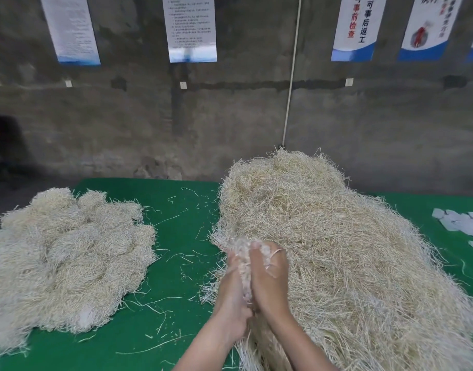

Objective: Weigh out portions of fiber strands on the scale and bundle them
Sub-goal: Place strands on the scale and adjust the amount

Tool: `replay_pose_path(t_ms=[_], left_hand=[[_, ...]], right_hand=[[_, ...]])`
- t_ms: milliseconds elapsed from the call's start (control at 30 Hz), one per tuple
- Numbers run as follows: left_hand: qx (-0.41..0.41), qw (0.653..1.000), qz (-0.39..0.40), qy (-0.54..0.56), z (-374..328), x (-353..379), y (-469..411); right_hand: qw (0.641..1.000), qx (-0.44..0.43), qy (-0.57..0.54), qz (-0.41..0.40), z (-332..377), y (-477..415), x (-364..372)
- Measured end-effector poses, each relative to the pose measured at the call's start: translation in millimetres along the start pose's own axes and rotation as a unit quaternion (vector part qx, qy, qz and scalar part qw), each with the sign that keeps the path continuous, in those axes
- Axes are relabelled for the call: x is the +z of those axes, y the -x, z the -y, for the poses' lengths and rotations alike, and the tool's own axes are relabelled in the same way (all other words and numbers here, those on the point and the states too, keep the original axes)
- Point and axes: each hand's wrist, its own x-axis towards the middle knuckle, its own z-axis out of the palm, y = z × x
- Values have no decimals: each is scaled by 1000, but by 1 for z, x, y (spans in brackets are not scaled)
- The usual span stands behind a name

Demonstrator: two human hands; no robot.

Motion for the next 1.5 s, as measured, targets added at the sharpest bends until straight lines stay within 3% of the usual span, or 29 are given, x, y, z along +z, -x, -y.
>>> replay_pose_path(t_ms=[100, 167, 367, 467, 533, 633, 733, 800, 867, 967, 1033, 1167, 1333, 1400, 1500], left_hand=[[41, 994, -32, -99, 2, 6, 13], [88, 990, -47, -99, -2, 10, 14], [48, 990, -107, 77, -23, 16, -3], [85, 983, -161, -9, -25, 10, -8], [116, 984, -118, -70, -15, 8, -6], [123, 981, -48, -142, -10, 16, 2], [127, 984, -58, -109, -23, 15, 0], [127, 985, -102, -53, -28, 8, -6], [102, 986, -122, -48, -20, 3, -5], [45, 989, -112, -81, -12, 10, -1], [37, 989, -109, -90, -11, 7, -7], [72, 974, -201, -73, -23, -10, -18], [-28, 964, -262, 34, -16, -37, -30], [-41, 965, -255, 42, -13, -42, -31], [-37, 967, -244, 59, -16, -45, -32]], right_hand=[[998, 57, -30, -24, -1, -6, -9], [998, 58, -30, -5, -2, 0, -11], [998, -48, -3, 33, -6, 22, -10], [988, -100, 99, 58, -5, 25, -13], [986, -109, 115, 49, 4, 14, -14], [999, -20, 23, 39, 23, -12, -20], [992, 11, -62, 111, 23, 3, -13], [989, -41, 2, 144, 12, 28, 5], [987, -63, 56, 137, 5, 30, 11], [995, 20, 12, 95, 9, 4, -2], [996, 18, 16, 91, 2, 9, -4], [971, -36, 70, 226, -17, 45, 2], [926, -6, 143, 349, -22, 31, -39], [917, 22, 129, 376, -15, 25, -51], [920, 108, 24, 377, -5, 17, -68]])
